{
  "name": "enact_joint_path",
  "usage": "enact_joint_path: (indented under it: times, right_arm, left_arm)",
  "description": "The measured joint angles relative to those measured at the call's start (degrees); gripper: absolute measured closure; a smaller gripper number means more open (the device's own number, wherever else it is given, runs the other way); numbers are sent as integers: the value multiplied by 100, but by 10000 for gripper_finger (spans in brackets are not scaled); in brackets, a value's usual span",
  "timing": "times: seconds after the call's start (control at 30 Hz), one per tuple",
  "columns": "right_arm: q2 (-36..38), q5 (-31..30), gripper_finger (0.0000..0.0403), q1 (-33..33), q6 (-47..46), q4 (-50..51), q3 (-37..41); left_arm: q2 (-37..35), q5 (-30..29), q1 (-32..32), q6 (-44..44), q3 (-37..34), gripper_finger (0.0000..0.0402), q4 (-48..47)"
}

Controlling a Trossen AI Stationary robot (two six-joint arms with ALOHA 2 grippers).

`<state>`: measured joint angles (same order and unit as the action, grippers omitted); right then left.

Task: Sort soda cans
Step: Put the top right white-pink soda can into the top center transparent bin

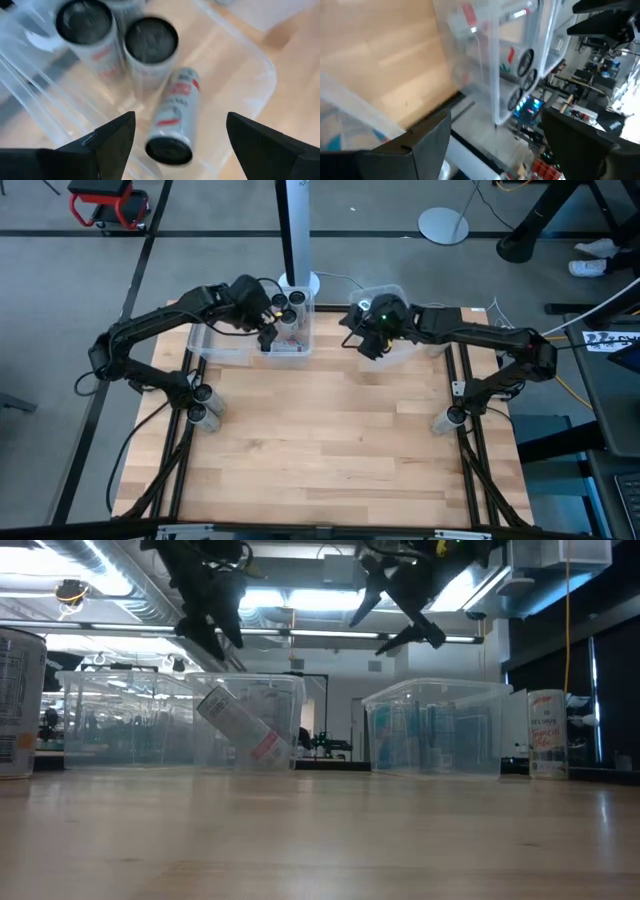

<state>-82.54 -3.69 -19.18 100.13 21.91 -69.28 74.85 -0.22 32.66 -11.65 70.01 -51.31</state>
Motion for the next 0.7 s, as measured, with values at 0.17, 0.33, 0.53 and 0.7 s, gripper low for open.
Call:
enact_joint_path:
  times: [0.17, 0.33, 0.53, 0.7]
  right_arm:
    - [2, 629, 95, 71, -226, -573, 548]
    - [-6, 683, 95, 222, -354, -1272, 1015]
    - [-216, 519, 95, 569, -384, -1810, 1168]
    - [-556, 413, 95, 635, -470, -2221, 1152]
  left_arm:
    - [0, 339, 7, -321, -235, 100, 34]
    - [92, 546, -14, -646, -313, 100, 83]
    - [334, 754, -167, -793, -318, 100, 18]
    - [400, 759, -198, -870, -311, 100, -135]
